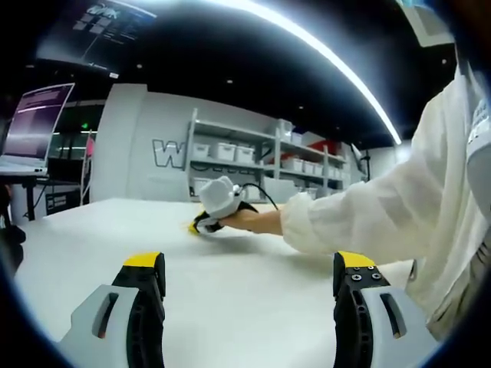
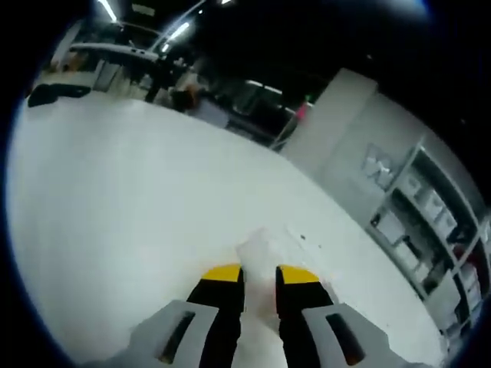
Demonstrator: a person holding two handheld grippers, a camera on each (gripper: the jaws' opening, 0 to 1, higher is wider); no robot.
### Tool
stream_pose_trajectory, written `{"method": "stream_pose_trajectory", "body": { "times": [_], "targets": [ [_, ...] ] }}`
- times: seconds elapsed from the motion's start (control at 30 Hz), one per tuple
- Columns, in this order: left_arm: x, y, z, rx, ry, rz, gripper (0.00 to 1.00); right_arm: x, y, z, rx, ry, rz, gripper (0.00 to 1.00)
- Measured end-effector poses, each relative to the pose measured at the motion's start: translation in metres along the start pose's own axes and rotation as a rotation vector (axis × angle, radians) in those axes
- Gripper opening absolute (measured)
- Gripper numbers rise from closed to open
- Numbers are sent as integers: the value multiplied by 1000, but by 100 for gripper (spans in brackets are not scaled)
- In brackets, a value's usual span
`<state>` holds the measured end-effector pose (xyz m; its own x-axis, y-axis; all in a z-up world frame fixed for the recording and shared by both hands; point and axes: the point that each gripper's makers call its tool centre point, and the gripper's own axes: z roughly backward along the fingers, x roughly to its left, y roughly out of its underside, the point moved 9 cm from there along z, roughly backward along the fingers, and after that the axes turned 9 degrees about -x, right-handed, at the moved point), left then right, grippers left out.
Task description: Open the resealable bag by pulling the two sides of the seal apart until the entire bag opening is separated and visibly accessible.
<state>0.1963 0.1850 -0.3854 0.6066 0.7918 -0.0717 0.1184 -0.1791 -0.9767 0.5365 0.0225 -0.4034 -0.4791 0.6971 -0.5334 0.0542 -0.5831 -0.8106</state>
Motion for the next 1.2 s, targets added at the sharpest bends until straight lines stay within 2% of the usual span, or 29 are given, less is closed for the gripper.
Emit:
{"method": "stream_pose_trajectory", "body": {
  "times": [0.17,0.3,0.6,0.73,0.9,1.2],
  "targets": [
    [0,2,0,5,-3,3,89,6,-1,9,-10,0,12,8],
    [-1,2,0,6,0,3,89,5,1,10,-3,-1,6,0],
    [-1,2,1,6,-4,6,89,-1,-5,28,-26,25,-11,0],
    [-3,2,0,3,0,7,89,-10,-8,32,-45,41,-30,0],
    [-6,2,0,3,5,7,89,-24,-10,28,-53,57,-14,0],
    [-6,1,1,5,4,1,89,-47,-16,34,-79,103,2,0]
  ]
}}
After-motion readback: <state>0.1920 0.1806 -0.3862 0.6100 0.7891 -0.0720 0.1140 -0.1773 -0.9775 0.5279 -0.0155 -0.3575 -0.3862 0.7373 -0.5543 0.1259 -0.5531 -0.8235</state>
